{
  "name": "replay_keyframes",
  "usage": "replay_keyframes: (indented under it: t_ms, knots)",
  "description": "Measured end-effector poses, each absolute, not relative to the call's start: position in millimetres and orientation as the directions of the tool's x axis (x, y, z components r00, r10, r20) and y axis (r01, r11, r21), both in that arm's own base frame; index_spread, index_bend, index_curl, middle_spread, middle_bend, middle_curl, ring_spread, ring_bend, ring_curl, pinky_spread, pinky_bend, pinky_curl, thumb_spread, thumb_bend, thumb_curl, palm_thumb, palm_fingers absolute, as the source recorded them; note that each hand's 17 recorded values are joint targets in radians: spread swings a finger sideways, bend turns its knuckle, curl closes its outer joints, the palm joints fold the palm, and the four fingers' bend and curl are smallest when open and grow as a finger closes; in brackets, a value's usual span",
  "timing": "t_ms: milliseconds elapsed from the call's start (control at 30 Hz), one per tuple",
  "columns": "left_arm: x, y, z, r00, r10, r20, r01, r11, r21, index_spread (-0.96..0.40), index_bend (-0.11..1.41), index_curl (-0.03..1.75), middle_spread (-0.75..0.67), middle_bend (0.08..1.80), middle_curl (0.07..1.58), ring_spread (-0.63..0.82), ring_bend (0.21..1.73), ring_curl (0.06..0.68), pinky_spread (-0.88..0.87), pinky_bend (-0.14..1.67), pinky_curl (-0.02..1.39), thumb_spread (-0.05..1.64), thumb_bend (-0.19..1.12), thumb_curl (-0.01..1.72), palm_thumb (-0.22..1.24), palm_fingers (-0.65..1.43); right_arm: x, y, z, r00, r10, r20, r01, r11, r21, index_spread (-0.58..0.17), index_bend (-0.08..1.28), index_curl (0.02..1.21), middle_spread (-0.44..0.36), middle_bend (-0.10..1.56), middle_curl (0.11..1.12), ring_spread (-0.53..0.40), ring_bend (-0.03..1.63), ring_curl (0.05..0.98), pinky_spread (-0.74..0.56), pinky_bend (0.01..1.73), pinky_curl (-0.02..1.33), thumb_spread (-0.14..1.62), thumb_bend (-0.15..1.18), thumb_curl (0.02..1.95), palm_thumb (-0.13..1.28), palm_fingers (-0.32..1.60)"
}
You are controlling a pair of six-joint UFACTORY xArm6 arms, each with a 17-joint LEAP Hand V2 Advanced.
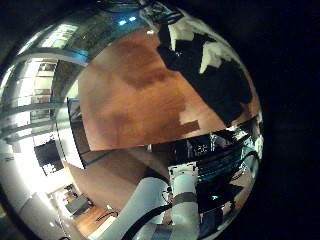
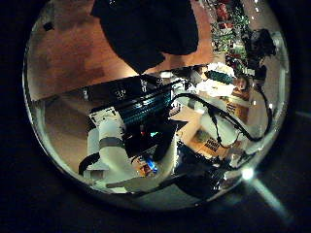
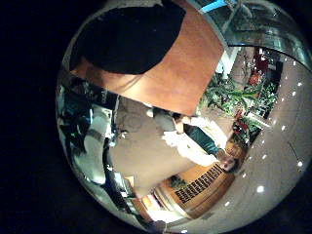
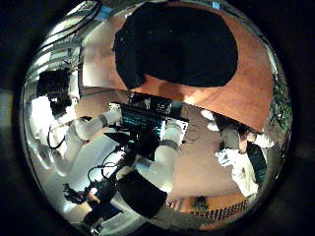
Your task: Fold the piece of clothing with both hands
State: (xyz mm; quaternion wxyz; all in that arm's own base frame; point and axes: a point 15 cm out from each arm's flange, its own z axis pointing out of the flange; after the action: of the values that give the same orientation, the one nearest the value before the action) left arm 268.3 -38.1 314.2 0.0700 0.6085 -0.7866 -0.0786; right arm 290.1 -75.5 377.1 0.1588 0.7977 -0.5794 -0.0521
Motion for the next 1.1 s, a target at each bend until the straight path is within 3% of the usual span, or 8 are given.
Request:
replay_keyframes:
  t_ms: [333,667,833,1100]
  knots:
    - [271.8,-41.2,303.6,-0.250,-0.968,0.018,-0.945,0.248,0.213,-0.07,0.16,0.32,0.15,0.20,0.39,0.16,0.77,0.213,0.22,0.42,0.45,1.05,-0.02,0.28,0.10,0.19,288.0,-99.9,375.0,0.317,-0.942,0.110,-0.904,-0.265,0.334,-0.363,0.16,0.27,-0.002,0.20,0.36,0.099,0.52,0.254,0.34,0.49,0.27,1.19,-0.02,0.22,0.17,0.15]
    - [278.8,-81.8,274.6,-0.330,-0.944,0.018,-0.927,0.327,0.183,-0.07,0.16,0.33,0.15,0.20,0.39,0.17,0.78,0.214,0.23,0.41,0.43,1.09,-0.02,0.28,0.16,0.18,294.1,-97.6,356.1,0.306,-0.948,0.087,-0.897,-0.257,0.360,-0.363,0.15,0.27,-0.002,0.20,0.36,0.099,0.51,0.253,0.34,0.49,0.27,1.20,-0.02,0.21,0.16,0.15]
    - [287.3,-115.0,245.4,-0.404,-0.914,0.014,-0.906,0.402,0.134,-0.06,0.16,0.32,0.17,0.20,0.39,0.19,0.77,0.213,0.25,0.41,0.42,1.08,-0.02,0.28,0.17,0.16,292.7,-97.3,354.8,0.294,-0.952,0.088,-0.897,-0.243,0.369,-0.363,0.16,0.27,-0.002,0.20,0.36,0.104,0.51,0.254,0.34,0.49,0.27,1.20,-0.02,0.21,0.16,0.15]
    - [269.2,-152.9,180.4,-0.504,-0.864,0.008,-0.849,0.497,0.180,0.00,0.15,0.31,0.24,0.19,0.38,0.30,0.76,0.210,0.36,0.43,0.41,1.03,-0.03,0.28,0.15,0.08,287.9,-95.8,357.1,0.241,-0.964,0.108,-0.910,-0.186,0.370,-0.354,0.16,0.28,-0.002,0.20,0.36,0.115,0.50,0.254,0.35,0.48,0.27,1.21,-0.01,0.21,0.17,0.16]
